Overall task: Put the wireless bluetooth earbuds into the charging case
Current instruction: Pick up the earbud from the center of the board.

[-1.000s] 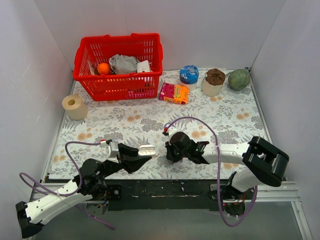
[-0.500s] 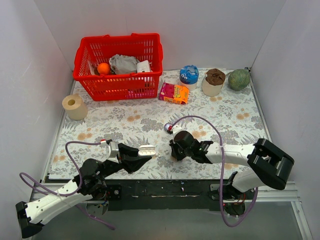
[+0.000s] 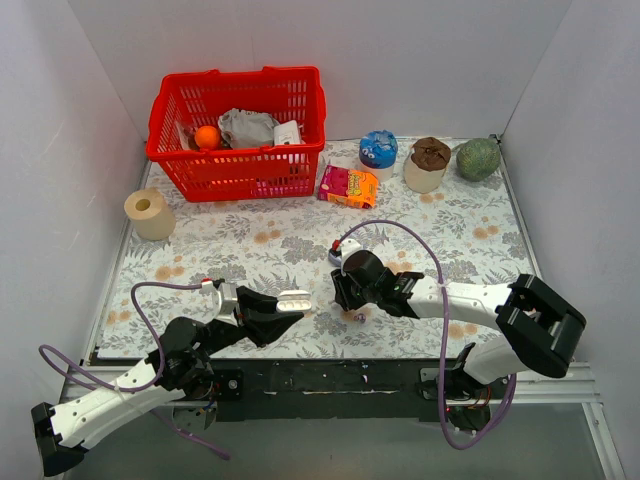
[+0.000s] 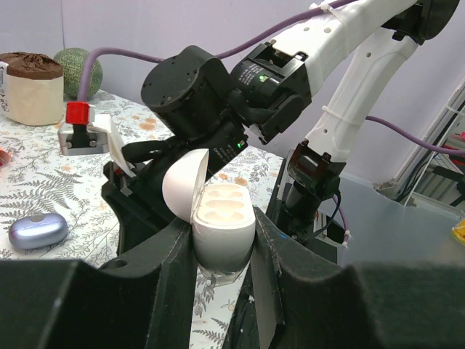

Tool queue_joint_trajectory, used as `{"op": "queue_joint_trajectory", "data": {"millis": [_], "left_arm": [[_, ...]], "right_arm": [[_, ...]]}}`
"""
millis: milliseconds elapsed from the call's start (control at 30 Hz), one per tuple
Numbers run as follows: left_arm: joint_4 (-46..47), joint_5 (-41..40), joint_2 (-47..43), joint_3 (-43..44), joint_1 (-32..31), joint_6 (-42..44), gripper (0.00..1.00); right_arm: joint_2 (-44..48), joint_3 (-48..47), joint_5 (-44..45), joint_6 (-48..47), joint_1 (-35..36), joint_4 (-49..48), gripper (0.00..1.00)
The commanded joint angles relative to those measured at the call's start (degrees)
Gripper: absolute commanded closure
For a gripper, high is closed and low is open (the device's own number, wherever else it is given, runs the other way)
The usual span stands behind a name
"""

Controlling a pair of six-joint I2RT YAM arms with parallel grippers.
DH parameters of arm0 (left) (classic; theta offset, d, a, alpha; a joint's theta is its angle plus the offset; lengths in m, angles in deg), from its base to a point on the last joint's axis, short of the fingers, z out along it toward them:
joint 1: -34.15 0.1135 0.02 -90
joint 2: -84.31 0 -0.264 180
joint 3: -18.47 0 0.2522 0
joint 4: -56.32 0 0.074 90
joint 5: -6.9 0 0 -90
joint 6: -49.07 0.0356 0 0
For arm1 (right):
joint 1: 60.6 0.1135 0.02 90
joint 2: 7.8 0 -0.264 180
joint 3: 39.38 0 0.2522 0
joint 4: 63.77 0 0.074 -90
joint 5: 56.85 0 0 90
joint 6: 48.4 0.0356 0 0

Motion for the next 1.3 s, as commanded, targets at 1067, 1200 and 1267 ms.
{"op": "queue_joint_trajectory", "data": {"millis": [1067, 1200, 1267], "left_arm": [[0.1, 0.0, 0.5, 1.2, 0.1, -0.2, 1.0], [0.2, 0.1, 0.1, 1.1, 0.1, -0.2, 1.0], [0.2, 0.0, 0.1, 1.1, 0.1, -0.3, 1.0]], "right_arm": [[-5.3, -7.3, -2.0, 0.3, -1.7, 2.7, 0.57], [-6.0, -7.5, -2.8, 0.6, -1.7, 2.2, 0.56], [-6.7, -7.7, -3.2, 0.6, -1.7, 2.2, 0.56]]}}
